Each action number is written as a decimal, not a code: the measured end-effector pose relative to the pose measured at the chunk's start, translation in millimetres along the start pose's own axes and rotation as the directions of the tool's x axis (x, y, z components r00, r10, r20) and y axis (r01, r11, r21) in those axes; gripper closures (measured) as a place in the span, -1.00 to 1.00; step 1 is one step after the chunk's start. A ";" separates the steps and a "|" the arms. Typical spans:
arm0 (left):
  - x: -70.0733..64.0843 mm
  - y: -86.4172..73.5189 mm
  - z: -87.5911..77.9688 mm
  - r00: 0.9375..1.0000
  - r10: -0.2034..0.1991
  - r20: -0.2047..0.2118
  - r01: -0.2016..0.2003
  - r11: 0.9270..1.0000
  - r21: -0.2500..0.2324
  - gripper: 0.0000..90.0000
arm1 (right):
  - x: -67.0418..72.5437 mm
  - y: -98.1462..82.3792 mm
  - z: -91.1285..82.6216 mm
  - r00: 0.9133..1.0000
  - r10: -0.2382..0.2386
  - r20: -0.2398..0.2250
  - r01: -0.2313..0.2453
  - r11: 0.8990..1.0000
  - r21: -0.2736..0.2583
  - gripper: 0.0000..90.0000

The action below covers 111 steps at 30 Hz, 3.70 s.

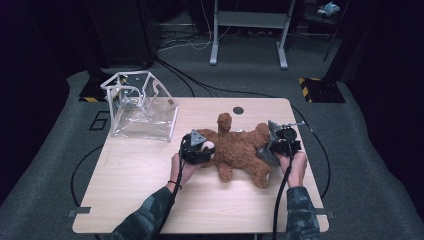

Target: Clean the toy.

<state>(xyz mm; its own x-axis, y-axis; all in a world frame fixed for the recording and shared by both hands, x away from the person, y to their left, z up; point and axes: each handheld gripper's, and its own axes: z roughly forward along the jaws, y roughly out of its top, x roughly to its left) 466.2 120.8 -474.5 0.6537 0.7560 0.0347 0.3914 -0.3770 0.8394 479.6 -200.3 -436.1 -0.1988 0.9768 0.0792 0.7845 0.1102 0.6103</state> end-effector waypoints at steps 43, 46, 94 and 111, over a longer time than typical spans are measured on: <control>11.7 7.1 2.5 0.998 -0.032 0.060 0.030 0.999 0.036 0.04 | 61.9 28.7 6.7 0.987 -0.158 0.017 0.159 0.983 -0.089 0.74; 15.4 9.9 3.9 0.996 -0.050 0.078 0.046 0.998 0.053 0.04 | 52.3 25.7 10.6 0.987 -0.150 0.063 0.153 0.987 -0.047 0.74; 15.0 11.1 2.7 0.996 -0.051 0.077 0.046 0.997 0.065 0.01 | 136.7 18.9 10.3 0.939 -0.341 -0.056 0.333 0.936 -0.111 0.72; 15.6 9.8 2.0 0.995 -0.057 0.086 0.052 0.997 0.054 0.00 | 66.5 -2.6 -1.2 0.976 -0.209 0.067 0.214 0.974 -0.078 0.71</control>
<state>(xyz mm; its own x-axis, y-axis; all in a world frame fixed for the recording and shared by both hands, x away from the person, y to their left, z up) 481.6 127.8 -466.8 0.6840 0.7270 -0.0600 0.4592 -0.3652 0.8098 463.6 -135.8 -431.5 -0.3189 0.9421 -0.1034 0.6756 0.3025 0.6724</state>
